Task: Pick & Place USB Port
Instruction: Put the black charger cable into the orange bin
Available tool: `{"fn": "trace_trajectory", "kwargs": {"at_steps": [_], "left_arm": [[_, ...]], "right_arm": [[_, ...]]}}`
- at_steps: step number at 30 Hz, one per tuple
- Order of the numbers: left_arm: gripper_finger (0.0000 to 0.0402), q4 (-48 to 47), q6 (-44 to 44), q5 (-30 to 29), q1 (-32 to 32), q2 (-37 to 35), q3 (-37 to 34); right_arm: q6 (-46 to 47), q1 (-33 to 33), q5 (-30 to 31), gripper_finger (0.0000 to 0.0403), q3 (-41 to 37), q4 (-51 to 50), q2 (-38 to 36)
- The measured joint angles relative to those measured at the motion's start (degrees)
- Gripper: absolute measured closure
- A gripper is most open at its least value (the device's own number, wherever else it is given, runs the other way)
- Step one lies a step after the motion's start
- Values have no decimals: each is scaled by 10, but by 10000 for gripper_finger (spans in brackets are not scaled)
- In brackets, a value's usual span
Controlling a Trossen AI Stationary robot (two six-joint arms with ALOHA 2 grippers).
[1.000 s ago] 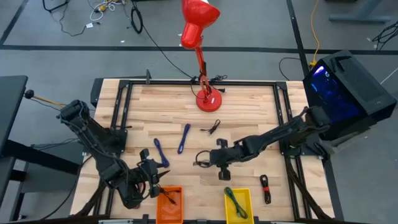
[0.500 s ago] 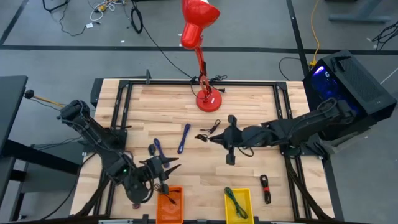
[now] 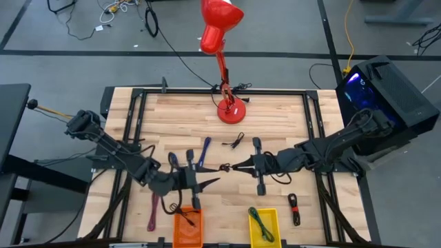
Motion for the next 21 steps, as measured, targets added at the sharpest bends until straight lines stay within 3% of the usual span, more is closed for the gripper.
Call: {"fn": "trace_trajectory", "kwargs": {"at_steps": [6, 12, 21], "left_arm": [[291, 31, 20, 28, 24, 0, 0], [291, 63, 20, 117, 51, 0, 0], [309, 63, 15, 142, 76, 0, 0]], "right_arm": [[0, 9, 7, 398, 0, -2, 6], [4, 7, 8, 398, -1, 3, 14], [1, 7, 8, 398, -1, 7, 17]]}}
